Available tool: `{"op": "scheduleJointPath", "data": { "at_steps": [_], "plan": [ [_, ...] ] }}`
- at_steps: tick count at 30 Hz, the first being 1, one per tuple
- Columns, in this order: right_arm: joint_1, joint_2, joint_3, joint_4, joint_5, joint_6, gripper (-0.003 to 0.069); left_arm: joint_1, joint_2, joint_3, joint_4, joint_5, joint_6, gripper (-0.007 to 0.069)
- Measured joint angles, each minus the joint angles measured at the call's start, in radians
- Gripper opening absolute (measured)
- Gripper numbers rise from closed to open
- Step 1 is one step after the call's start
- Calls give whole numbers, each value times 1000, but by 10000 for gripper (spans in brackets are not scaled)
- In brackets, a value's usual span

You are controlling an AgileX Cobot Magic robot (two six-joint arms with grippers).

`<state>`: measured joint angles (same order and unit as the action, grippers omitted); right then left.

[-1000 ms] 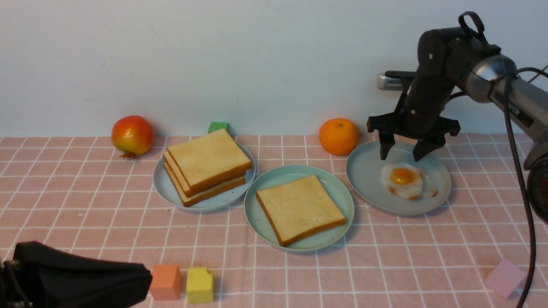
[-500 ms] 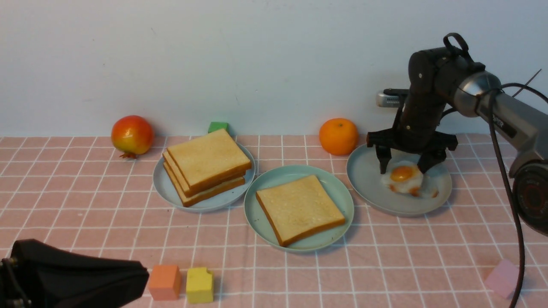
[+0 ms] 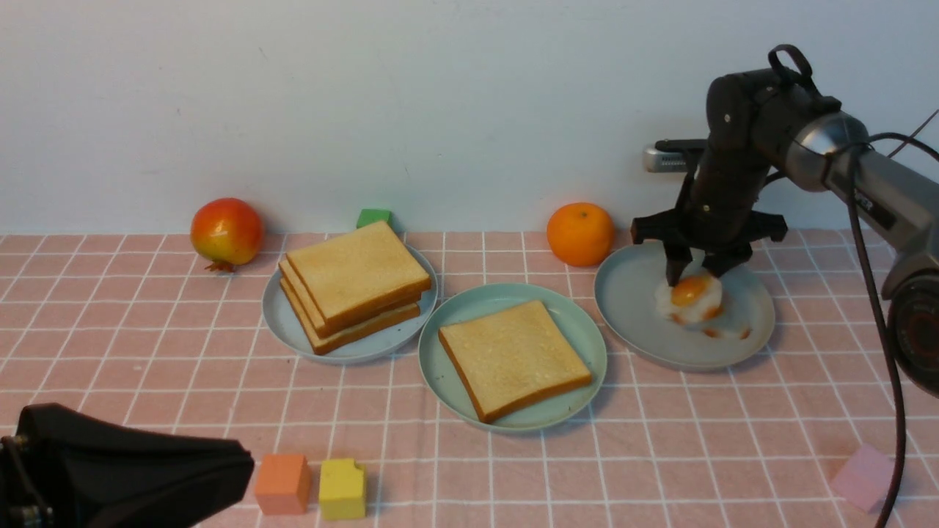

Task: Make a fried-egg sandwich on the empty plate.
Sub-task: Use the right arm to grab a fried egg, then use the right arm to place the fried egg on the slice of bread in the middle

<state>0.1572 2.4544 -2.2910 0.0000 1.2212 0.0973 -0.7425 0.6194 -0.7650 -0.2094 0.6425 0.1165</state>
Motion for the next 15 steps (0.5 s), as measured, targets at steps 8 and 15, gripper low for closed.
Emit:
{"op": "scheduleJointPath", "data": {
  "at_steps": [8,15],
  "plan": [
    [0,-157,10,190,18,-69,71,0,0,0,0,0,0,55],
    [27,-212,12,283,20,-130,71,0,0,0,0,39,0,57]
  ]
}}
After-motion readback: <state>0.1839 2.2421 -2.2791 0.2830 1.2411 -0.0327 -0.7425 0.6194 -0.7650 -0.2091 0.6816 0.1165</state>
